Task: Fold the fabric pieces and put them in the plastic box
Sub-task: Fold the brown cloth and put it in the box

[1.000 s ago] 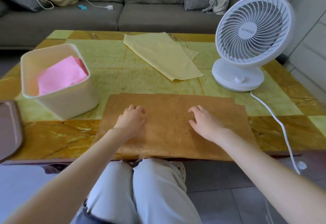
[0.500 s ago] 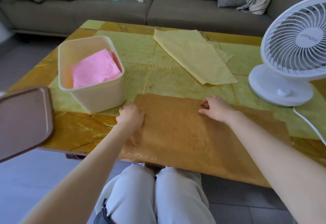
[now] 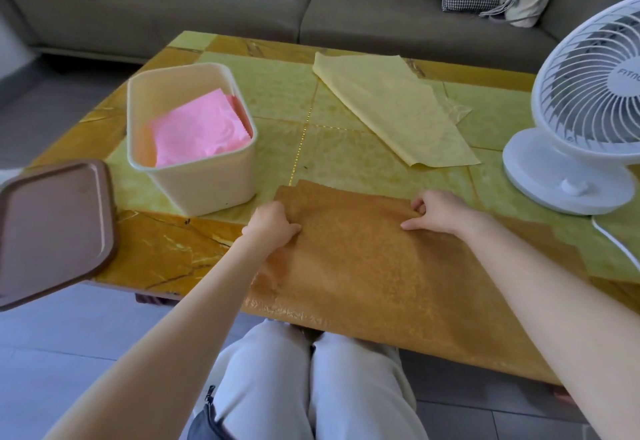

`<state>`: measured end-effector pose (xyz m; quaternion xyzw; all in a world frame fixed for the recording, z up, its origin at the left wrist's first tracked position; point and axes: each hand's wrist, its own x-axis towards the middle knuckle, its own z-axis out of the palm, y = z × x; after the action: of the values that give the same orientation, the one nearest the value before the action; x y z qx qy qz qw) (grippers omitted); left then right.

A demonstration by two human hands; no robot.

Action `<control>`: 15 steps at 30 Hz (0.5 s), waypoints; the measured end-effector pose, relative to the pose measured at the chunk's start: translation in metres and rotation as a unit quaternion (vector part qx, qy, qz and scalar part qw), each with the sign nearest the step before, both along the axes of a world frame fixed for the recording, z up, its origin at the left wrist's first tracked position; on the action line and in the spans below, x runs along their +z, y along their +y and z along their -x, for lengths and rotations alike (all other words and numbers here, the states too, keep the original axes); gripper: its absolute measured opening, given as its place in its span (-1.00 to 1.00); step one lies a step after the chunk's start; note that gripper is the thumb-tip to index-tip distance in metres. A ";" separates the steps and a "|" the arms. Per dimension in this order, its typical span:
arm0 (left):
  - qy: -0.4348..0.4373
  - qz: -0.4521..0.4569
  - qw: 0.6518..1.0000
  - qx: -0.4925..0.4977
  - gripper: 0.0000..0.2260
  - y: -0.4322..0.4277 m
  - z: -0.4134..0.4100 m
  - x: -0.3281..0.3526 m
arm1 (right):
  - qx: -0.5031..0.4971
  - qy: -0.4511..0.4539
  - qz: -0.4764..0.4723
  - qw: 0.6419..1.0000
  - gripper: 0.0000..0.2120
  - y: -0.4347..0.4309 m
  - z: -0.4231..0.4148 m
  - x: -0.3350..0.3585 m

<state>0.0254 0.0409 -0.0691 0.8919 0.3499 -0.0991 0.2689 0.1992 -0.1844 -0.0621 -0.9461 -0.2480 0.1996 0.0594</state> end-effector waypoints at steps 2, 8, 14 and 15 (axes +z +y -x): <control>-0.033 0.002 0.999 0.012 -0.65 -0.001 0.002 -0.001 | 0.008 -0.015 -0.001 1.000 -0.46 0.000 0.000 0.000; -0.106 -0.009 0.994 0.031 -0.72 0.003 0.012 -0.004 | 0.013 -0.041 -0.057 0.997 -0.71 0.004 0.000 0.002; -0.125 -0.032 0.991 0.033 -0.74 0.009 0.019 -0.007 | 0.041 -0.110 -0.055 0.992 -0.75 0.023 0.010 -0.001; -0.130 -0.032 0.990 0.036 -0.74 0.010 0.020 -0.008 | 0.043 -0.120 -0.052 0.991 -0.75 0.026 0.011 0.000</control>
<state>0.0057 0.0509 -0.0767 0.8922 0.3467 0.0387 0.2869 0.1884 -0.1589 -0.0626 -0.9471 -0.3043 0.0742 0.0697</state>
